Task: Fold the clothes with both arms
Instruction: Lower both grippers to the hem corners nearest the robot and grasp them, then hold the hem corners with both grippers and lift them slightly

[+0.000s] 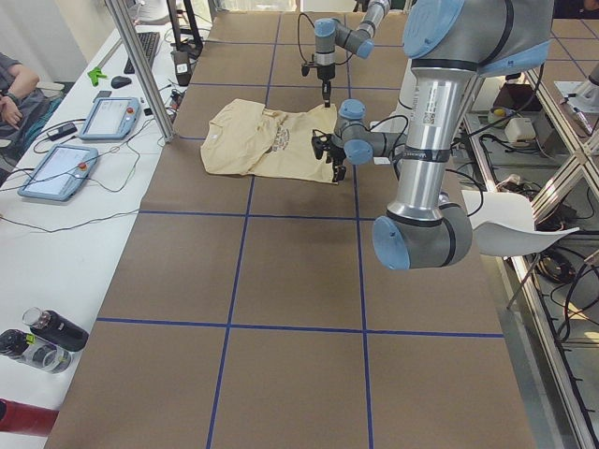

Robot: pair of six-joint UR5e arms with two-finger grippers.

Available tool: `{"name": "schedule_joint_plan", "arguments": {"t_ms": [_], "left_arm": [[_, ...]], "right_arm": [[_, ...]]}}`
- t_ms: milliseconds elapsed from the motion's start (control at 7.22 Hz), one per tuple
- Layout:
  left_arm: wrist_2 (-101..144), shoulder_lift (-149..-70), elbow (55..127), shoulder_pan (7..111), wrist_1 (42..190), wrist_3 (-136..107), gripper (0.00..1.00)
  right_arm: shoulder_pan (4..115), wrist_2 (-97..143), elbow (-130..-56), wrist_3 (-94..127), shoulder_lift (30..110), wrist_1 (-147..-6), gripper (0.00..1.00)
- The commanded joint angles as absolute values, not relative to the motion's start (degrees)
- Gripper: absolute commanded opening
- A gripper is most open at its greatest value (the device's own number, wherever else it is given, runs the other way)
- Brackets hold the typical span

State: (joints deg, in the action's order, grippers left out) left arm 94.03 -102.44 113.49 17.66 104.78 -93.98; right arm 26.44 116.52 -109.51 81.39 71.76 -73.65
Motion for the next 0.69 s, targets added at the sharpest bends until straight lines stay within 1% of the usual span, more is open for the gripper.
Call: {"name": "schedule_joint_plan", "arguments": {"t_ms": [0,138,415,554], "left_arm": [[93.43,-102.57,112.06,17.31,104.68,-93.78,0.86],[93.34,-102.57,111.8,17.31,104.68,-93.78,0.8],[93.34,-102.57,111.54,17.23,104.59,-93.78,0.74],[93.43,-102.66,111.36,16.97,104.59,-93.78,0.74]], "right_arm": [[26.46,116.54,-109.51,81.39,71.63,-73.65,0.0],[26.46,116.54,-109.51,81.39,71.72,-73.65,0.0],[26.63,116.63,-109.51,81.39,71.72,-73.65,0.0],[26.8,116.72,-109.95,81.39,71.72,-73.65,0.0]]}}
